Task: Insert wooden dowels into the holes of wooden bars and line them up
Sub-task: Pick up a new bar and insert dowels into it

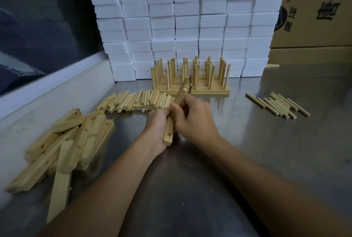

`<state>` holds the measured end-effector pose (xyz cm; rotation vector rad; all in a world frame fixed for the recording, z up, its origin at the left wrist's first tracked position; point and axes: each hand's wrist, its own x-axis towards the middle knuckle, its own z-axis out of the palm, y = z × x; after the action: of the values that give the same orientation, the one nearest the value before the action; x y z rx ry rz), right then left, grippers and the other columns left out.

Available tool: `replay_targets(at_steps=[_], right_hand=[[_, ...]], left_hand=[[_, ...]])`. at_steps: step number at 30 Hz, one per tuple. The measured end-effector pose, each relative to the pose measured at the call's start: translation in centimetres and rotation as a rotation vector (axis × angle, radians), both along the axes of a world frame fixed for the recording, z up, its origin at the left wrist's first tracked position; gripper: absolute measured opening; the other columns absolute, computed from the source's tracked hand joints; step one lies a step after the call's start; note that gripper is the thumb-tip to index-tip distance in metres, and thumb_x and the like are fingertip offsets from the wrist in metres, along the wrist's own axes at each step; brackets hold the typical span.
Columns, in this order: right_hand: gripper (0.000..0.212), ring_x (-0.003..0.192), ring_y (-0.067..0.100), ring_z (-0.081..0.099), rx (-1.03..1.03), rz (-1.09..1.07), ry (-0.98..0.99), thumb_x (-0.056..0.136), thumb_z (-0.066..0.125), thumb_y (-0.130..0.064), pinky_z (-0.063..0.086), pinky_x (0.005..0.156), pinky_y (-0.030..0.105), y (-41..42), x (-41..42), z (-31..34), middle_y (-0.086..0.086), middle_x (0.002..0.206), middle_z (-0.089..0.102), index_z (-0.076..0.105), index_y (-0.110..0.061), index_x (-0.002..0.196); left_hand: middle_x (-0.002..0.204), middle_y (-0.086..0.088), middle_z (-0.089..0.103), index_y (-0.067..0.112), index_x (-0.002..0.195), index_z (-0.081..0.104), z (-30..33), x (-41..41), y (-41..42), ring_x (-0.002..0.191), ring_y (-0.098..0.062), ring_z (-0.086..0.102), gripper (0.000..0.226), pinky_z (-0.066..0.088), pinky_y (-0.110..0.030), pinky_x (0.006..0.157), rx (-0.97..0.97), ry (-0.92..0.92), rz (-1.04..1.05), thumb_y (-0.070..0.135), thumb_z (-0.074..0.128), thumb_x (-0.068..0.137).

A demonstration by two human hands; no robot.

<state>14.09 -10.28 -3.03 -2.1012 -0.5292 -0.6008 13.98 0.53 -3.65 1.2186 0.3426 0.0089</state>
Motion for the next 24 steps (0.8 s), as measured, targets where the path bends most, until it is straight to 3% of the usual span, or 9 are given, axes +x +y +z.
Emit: replay_targets(at_steps=[4,9,13,17,20,24], right_hand=[[0.022,0.064,0.023,0.058,0.025,-0.005,0.011,0.096,0.06,-0.024,0.051,0.062,0.045,0.3,0.1,-0.3,0.006,0.067,0.061,0.055,-0.01,0.08],[0.023,0.062,0.02,0.055,0.042,-0.021,0.018,0.096,0.059,-0.026,0.047,0.058,0.039,0.4,0.3,-0.5,0.004,0.067,0.059,0.053,-0.01,0.08],[0.023,0.062,0.018,0.054,0.065,-0.009,0.001,0.098,0.057,-0.026,0.046,0.057,0.038,0.5,0.3,-1.0,0.003,0.067,0.058,0.053,-0.009,0.083],[0.026,0.059,0.015,0.054,0.118,0.028,0.018,0.1,0.055,-0.033,0.047,0.057,0.04,0.3,0.2,-1.6,-0.001,0.064,0.057,0.051,-0.012,0.085],[0.029,0.057,0.013,0.055,0.164,0.09,0.006,0.101,0.05,-0.041,0.048,0.055,0.04,0.1,0.0,-1.6,-0.002,0.061,0.057,0.053,-0.019,0.082],[0.033,0.056,0.012,0.052,0.275,-0.031,-0.131,0.101,0.044,-0.028,0.042,0.053,0.033,-0.9,0.4,-1.7,-0.005,0.059,0.054,0.062,-0.01,0.08]], left_hand=[[0.1,-0.02,0.068,0.002,0.112,0.069,0.0,0.1,0.0,0.095,-0.035,0.065,0.03,0.047,-0.046,0.085,0.022,0.01,0.013,0.021,0.056,0.094],[0.1,-0.021,0.068,0.001,0.109,0.071,-0.1,0.2,-0.1,0.095,-0.037,0.066,0.028,0.049,-0.047,0.083,0.037,0.01,0.007,0.018,0.054,0.094],[0.105,-0.022,0.07,0.002,0.109,0.071,0.0,0.2,0.0,0.103,-0.038,0.067,0.029,0.051,-0.051,0.093,0.029,0.022,0.0,0.02,0.055,0.095],[0.097,-0.016,0.07,0.002,0.112,0.071,0.1,0.2,0.0,0.09,-0.03,0.067,0.028,0.054,-0.038,0.071,-0.014,0.005,0.004,0.019,0.056,0.095],[0.095,-0.017,0.066,-0.001,0.114,0.068,0.2,0.1,0.0,0.086,-0.029,0.065,0.03,0.053,-0.036,0.069,-0.044,-0.007,-0.023,0.018,0.055,0.095],[0.067,-0.009,0.056,0.0,0.1,0.062,0.2,0.2,0.3,0.051,-0.015,0.054,0.022,0.044,-0.023,0.047,-0.051,-0.01,-0.022,0.016,0.046,0.099]])
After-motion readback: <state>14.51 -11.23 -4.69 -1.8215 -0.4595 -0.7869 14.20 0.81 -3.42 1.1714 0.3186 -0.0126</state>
